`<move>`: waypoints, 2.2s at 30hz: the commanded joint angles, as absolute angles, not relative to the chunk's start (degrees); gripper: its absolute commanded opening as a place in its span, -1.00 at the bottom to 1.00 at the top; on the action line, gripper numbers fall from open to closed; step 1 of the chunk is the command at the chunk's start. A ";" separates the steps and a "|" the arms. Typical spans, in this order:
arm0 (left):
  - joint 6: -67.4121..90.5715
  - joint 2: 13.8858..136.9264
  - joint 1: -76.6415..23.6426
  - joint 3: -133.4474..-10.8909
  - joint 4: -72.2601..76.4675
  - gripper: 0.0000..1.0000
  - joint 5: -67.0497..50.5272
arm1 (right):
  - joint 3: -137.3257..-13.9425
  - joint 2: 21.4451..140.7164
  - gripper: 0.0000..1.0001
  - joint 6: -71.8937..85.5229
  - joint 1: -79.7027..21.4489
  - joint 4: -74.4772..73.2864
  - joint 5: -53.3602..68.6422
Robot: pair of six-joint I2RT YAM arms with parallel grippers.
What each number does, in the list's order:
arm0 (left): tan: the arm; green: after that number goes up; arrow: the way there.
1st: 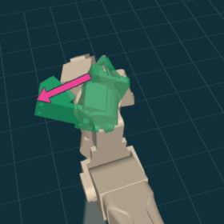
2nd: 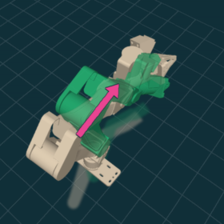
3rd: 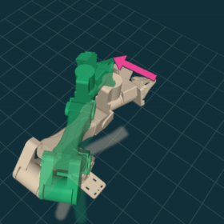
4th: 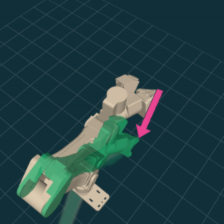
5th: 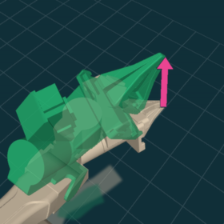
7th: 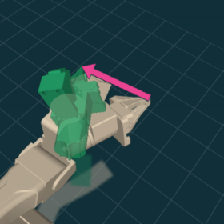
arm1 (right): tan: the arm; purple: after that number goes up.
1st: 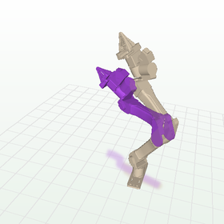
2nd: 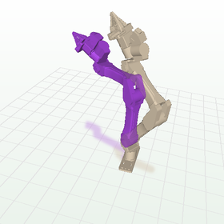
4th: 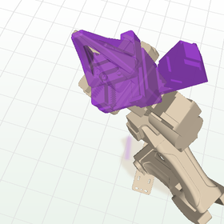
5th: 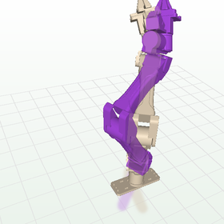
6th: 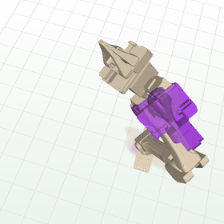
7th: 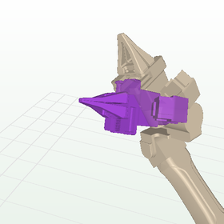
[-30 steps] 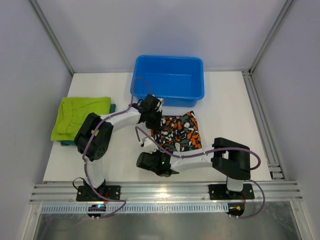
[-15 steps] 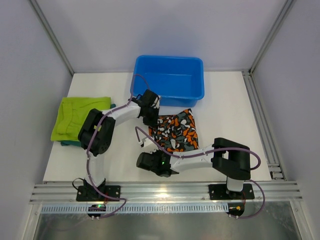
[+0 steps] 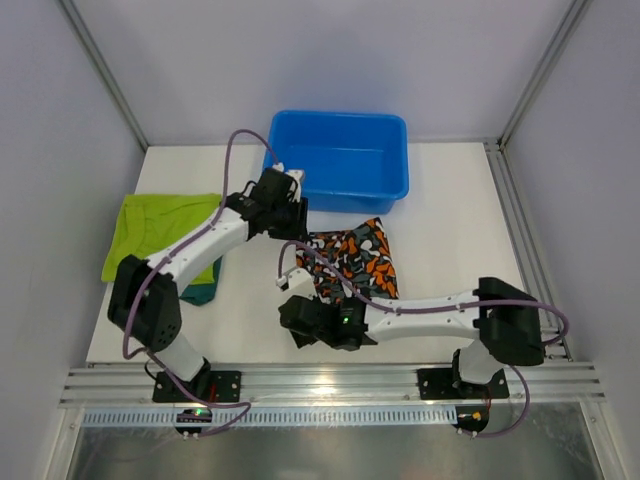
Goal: Fold and stack the shorts
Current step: Smooth out the shorts at the center of the board.
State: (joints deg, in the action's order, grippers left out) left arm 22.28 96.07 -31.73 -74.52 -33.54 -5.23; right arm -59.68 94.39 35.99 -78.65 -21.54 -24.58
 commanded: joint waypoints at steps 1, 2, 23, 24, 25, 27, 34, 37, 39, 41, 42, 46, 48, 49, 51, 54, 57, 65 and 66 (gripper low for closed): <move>24.07 89.49 -31.38 -75.15 -34.37 -0.11 -2.89 | -61.88 85.28 0.02 35.07 -79.01 -20.74 -18.03; 24.43 89.04 -31.38 -74.89 -33.76 -0.11 -4.03 | -61.53 83.95 0.02 34.98 -79.01 -20.57 -17.15; 38.14 96.23 -40.43 -54.50 -13.97 -0.19 -3.43 | -31.21 65.20 -0.08 31.11 -33.57 -9.15 13.81; 38.23 96.85 -40.17 -54.32 -14.32 -0.19 -2.12 | -30.42 66.00 -0.07 31.11 -33.57 -8.88 11.19; 37.88 98.16 -40.08 -54.58 -14.94 -0.19 -1.67 | -29.54 67.31 -0.07 30.85 -33.49 -8.96 9.94; 37.36 99.05 -39.99 -55.11 -16.87 -0.20 -0.45 | -29.70 67.59 -0.07 30.32 -33.49 -10.97 6.44; 36.12 98.44 -39.46 -57.92 -22.05 -0.21 2.98 | -39.45 62.59 -0.01 27.16 -33.49 -22.49 3.33; 36.04 94.23 -39.55 -59.67 -24.08 -0.20 3.60 | -42.10 60.29 0.02 25.93 -33.40 -24.26 3.87; 35.34 92.29 -39.46 -61.96 -25.13 -0.19 2.90 | -42.36 61.69 0.03 25.66 -33.22 -23.47 4.22; 35.33 91.76 -39.55 -63.10 -25.14 -0.17 0.54 | -41.05 63.27 0.03 26.62 -33.22 -20.94 6.31; 36.03 91.84 -39.55 -63.71 -24.53 -0.17 0.27 | -38.43 64.06 0.03 27.41 -33.22 -19.70 6.59; 37.70 92.11 -40.51 -62.49 -21.90 -0.17 -2.46 | -30.68 62.84 0.02 31.20 -34.01 -13.11 6.86; 38.06 93.07 -41.22 -62.05 -20.31 -0.17 -5.62 | -28.58 62.84 0.02 31.29 -34.54 -12.57 5.02; 38.23 93.42 -41.66 -62.49 -19.78 -0.16 -6.58 | -28.22 62.84 0.01 31.20 -34.72 -13.09 4.31; 38.49 93.95 -42.88 -63.37 -19.34 -0.16 -8.42 | -27.08 62.23 0.01 31.20 -35.42 -14.23 2.91; 40.34 94.30 -42.89 -63.81 -16.27 -0.14 -9.05 | -25.58 59.42 0.01 32.43 -38.48 -15.29 1.24; 40.43 96.85 -42.98 -65.56 -16.00 -0.15 -8.88 | -24.00 56.87 0.01 35.50 -42.52 -15.82 -2.44; 36.74 107.21 -42.28 -69.60 -14.41 -0.16 -3.34 | -22.67 59.94 0.01 39.29 -48.16 -13.97 -5.97; 36.22 107.57 -42.01 -69.87 -14.07 -0.16 -3.08 | -24.07 59.33 0.01 38.94 -48.25 -14.76 -6.41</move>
